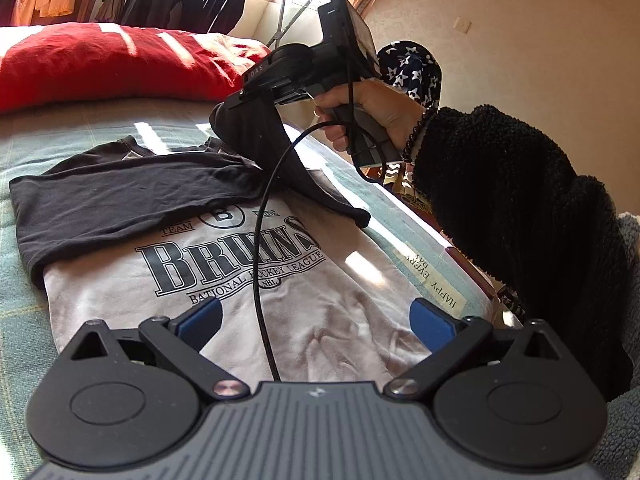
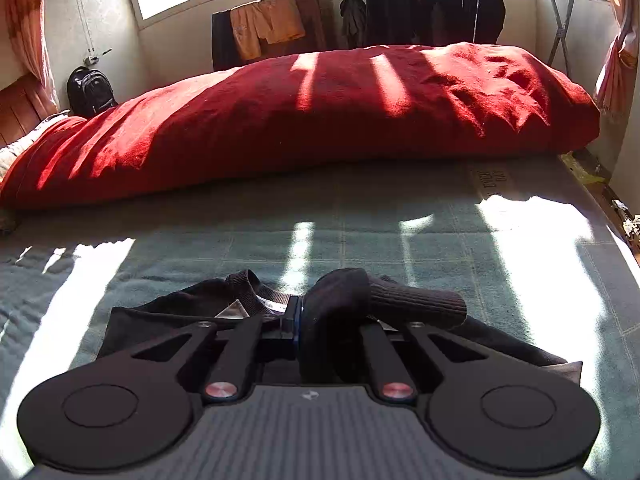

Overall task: Fold clothes
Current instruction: 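Lift the held cuff and carry it over the sweatshirt chest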

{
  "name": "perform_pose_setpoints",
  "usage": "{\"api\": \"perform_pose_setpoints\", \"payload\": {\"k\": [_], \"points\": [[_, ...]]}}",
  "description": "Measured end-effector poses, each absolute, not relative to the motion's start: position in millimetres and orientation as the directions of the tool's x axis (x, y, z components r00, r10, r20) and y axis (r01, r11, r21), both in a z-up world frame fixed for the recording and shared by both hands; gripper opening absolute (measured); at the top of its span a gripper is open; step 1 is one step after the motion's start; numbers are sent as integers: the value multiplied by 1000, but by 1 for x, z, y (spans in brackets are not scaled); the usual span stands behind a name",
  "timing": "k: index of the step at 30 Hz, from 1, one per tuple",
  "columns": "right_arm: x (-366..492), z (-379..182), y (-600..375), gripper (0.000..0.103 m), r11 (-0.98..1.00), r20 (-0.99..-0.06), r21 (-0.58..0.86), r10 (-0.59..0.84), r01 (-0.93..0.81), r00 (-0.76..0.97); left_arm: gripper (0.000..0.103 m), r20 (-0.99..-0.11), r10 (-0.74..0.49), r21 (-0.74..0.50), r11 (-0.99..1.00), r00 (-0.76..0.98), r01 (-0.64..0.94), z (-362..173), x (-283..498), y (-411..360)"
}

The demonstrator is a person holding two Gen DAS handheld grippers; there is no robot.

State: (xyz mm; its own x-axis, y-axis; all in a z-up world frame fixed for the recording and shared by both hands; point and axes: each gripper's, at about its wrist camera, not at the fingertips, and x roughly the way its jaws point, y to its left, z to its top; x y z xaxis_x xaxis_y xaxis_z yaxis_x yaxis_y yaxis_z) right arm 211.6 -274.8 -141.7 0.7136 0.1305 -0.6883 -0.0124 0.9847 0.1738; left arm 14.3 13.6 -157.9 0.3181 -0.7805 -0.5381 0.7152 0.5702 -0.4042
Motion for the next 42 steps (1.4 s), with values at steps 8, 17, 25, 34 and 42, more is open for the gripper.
{"api": "perform_pose_setpoints", "payload": {"k": [8,17,25,34,42], "points": [[219,-147,-236,10,988,-696,131,154,-87,702,99,-525,-775,-395,588,353,706,-151,10,21],[221,-160,-181,10,978,-705,-14,138,-208,696,99,-486,-796,-397,568,360,720,-141,5,30],[214,-193,-125,10,930,-691,-220,64,-294,720,99,-507,-779,-388,589,369,709,-144,7,26],[206,-231,-82,10,860,-642,-403,-22,-314,766,99,-490,-783,-378,586,383,717,-137,4,30],[201,-251,-61,10,775,-585,-552,-97,-308,805,99,-506,-781,-364,577,365,731,-139,3,19]]}}
